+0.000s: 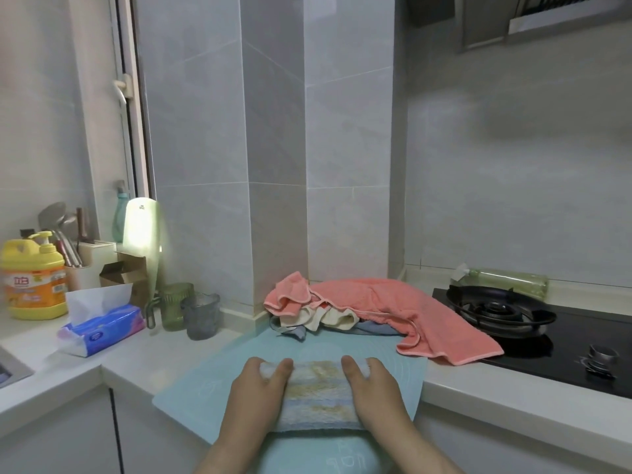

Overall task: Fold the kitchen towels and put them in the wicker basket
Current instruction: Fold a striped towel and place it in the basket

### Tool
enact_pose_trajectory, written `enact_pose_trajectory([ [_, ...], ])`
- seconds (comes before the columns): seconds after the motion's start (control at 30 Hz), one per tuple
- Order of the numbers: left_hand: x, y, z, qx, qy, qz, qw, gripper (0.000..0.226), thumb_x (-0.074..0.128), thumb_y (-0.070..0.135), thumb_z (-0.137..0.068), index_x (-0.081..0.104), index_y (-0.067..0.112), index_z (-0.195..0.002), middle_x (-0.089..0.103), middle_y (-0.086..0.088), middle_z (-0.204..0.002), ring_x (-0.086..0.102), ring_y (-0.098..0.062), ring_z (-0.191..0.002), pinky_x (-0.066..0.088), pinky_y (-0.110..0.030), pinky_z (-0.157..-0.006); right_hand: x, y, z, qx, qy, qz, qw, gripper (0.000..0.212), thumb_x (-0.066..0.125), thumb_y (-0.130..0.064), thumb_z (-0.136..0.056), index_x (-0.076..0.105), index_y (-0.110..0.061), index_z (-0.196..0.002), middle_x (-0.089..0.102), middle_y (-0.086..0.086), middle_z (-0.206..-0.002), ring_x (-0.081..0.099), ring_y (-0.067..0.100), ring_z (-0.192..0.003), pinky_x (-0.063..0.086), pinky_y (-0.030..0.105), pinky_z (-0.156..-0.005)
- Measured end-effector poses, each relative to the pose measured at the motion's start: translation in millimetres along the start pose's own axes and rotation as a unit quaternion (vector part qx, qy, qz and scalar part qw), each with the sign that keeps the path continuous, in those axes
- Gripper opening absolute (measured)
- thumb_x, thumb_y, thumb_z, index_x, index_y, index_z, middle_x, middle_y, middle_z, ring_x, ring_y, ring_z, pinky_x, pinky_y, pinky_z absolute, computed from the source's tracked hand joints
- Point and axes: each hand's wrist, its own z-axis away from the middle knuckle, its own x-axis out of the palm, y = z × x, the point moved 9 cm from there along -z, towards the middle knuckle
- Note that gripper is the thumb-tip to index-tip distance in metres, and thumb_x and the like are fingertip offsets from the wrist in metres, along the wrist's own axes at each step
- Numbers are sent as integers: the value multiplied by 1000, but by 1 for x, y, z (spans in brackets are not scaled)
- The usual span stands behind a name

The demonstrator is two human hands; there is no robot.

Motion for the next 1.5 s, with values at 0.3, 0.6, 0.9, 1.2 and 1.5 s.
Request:
enact_pose_trajectory([
  [0.3, -1, -8, -8, -1, 13, -22, 1000, 45, 58, 50, -91, 54, 7, -77, 60, -7, -75, 55, -19, -67, 37, -28, -56, 5, 2, -7, -58, 39, -38, 997, 32, 56, -42, -95, 52, -12, -86, 49, -3, -72, 43, 10, -62, 32, 22, -55],
  [0.6, -5, -6, -5, -16, 19, 24, 999, 44, 56, 49, -92, 50, 9, -74, 56, -6, -72, 51, -19, -65, 38, -31, -58, 8, -3, -6, -9, 9, -57, 998, 34, 49, -46, -97, 52, -12, -94, 56, 1, -89, 55, 18, -89, 41, 32, -79],
  [0.9, 13, -14, -10, -30, -242, 107, 964, 61, 83, 22, -55, 56, 30, -108, 69, -2, -101, 68, -16, -89, 54, -29, -77, 18, 11, -10, 38, -206, -148, 966, 72, 86, -36, -69, 48, -17, -129, 65, 3, -125, 65, 18, -110, 48, 34, -101],
  [1.2, 41, -5, -88, -8, -227, 232, 946, 80, 91, 26, -47, 61, 12, -120, 73, -10, -109, 70, -29, -101, 53, -49, -94, 14, 4, -87, -8, -142, -245, 959, 45, 77, -7, -71, 65, -14, -113, 75, 5, -105, 72, 24, -96, 56, 41, -89],
  [1.5, 72, -22, -150, -94, -161, 314, 931, 76, 86, 27, -42, 65, 2, -111, 74, -18, -103, 71, -34, -95, 58, -38, -83, 27, 13, -160, 55, -113, -295, 947, 26, 68, -3, -86, 71, -11, -111, 76, 5, -104, 72, 24, -97, 54, 42, -92],
])
